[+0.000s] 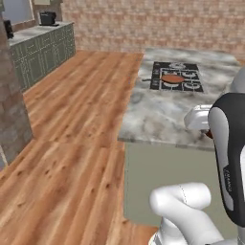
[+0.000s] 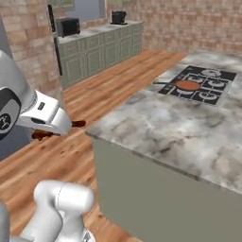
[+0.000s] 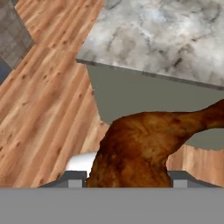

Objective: Retrieve the chicken drumstick from the fridge and place it on the saucepan with marinade on the stove.

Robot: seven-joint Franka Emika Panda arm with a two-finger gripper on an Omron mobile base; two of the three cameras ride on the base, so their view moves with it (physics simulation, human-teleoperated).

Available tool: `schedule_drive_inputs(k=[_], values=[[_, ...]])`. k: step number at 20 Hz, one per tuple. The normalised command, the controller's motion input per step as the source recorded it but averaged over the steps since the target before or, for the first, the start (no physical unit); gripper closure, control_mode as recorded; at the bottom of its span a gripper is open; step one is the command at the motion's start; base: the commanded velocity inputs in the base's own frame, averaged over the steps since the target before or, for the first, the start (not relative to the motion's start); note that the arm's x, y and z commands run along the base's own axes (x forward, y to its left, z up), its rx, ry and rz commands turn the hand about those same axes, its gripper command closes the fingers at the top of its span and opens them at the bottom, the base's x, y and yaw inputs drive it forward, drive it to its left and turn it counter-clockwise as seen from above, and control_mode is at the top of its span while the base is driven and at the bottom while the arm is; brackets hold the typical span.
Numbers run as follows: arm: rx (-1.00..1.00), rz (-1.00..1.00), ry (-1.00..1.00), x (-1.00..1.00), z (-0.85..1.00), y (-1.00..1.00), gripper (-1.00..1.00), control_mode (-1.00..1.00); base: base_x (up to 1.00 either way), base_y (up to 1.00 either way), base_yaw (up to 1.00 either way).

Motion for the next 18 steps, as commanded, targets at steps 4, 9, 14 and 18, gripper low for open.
schedule_drive_inputs(k=[4,9,14,18], values=[[0.00,0.00,0.00,0.00,0.00,0.00,1.00,1.00,0.50,1.00,-0.27],[0.00,0.00,0.00,0.00,0.00,0.00,1.00,1.00,0.53,1.00,-0.27],[0.00,0.00,0.00,0.00,0.00,0.00,1.00,1.00,0.54,1.00,-0.27],[0.00,0.00,0.00,0.00,0.00,0.00,1.00,1.00,0.47,1.00,-0.27]])
